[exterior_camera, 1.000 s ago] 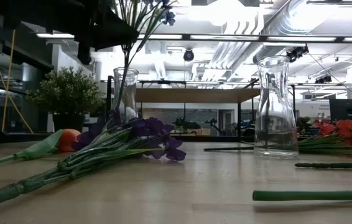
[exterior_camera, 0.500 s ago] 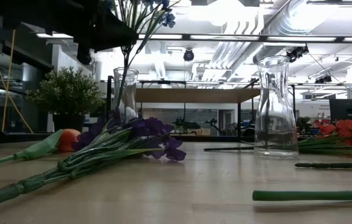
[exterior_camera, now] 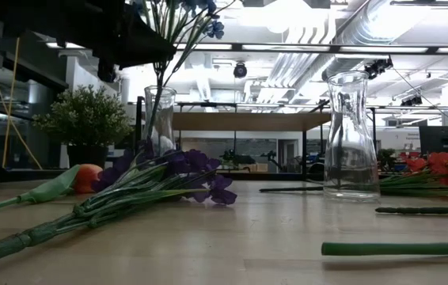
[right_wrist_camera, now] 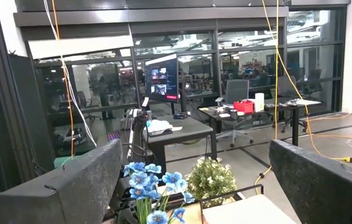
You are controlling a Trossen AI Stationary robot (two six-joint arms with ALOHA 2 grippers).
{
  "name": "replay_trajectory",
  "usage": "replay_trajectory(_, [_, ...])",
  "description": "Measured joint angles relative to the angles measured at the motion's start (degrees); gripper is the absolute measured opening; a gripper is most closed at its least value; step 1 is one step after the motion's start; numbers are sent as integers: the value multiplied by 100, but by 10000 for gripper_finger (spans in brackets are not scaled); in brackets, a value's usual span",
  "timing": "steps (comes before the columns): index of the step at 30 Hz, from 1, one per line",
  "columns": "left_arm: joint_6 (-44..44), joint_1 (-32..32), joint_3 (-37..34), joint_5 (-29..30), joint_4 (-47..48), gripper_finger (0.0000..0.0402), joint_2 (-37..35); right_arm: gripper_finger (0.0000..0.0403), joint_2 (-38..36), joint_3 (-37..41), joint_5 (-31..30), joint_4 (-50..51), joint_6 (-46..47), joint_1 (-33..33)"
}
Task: Pick and place flowers into a vace then onto a shelf
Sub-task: Put the blue flowers into the left transparent vase
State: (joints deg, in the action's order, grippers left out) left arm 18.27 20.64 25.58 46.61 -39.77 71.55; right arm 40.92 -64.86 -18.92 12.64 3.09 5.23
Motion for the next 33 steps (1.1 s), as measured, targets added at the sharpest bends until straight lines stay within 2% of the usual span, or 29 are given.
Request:
replay_trajectory(28, [-153, 2, 0, -147, 111, 102, -2, 394, 1, -1, -2, 2, 94, 1])
replay_trajectory(33, [-211, 2, 0, -267, 180, 129, -2, 394, -1, 0, -2, 2, 94, 0])
